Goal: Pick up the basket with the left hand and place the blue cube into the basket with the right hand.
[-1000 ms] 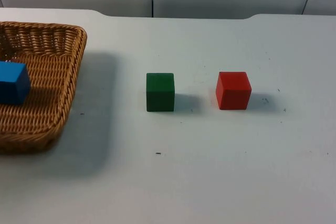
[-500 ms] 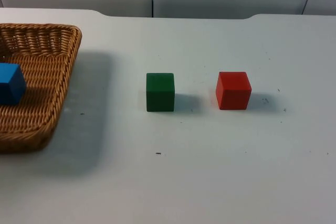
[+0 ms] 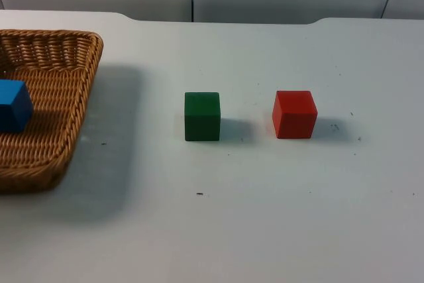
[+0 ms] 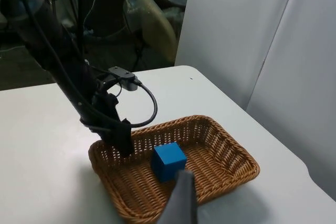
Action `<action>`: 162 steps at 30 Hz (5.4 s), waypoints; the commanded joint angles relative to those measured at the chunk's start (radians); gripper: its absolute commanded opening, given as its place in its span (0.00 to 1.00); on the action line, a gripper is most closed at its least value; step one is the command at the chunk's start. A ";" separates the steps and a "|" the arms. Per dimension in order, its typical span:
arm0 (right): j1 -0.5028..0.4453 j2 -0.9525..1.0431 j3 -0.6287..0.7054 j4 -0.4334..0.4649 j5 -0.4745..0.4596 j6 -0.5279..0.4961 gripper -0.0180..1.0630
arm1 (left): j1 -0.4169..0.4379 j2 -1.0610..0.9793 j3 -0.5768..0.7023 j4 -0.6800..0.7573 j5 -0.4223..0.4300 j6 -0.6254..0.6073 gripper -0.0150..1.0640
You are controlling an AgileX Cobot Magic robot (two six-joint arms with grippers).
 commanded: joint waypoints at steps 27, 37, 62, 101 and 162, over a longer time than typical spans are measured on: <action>-0.003 -0.009 0.004 0.004 -0.011 0.003 0.69 | -0.006 -0.467 -0.005 0.042 -0.026 -0.148 0.73; -0.003 -0.056 0.004 0.000 -0.018 0.001 0.69 | -0.006 -0.910 -0.005 0.167 0.110 -0.438 0.73; -0.003 -0.408 0.226 -0.119 0.134 0.231 0.69 | -0.432 -1.461 -0.005 0.654 0.439 -0.870 0.72; -0.003 -0.713 0.330 -0.592 0.619 0.757 0.69 | -0.549 -1.863 0.246 1.277 0.658 -1.419 0.72; -0.003 -1.045 0.393 -0.464 0.870 0.640 0.69 | -0.549 -1.863 0.273 1.256 0.612 -1.401 0.96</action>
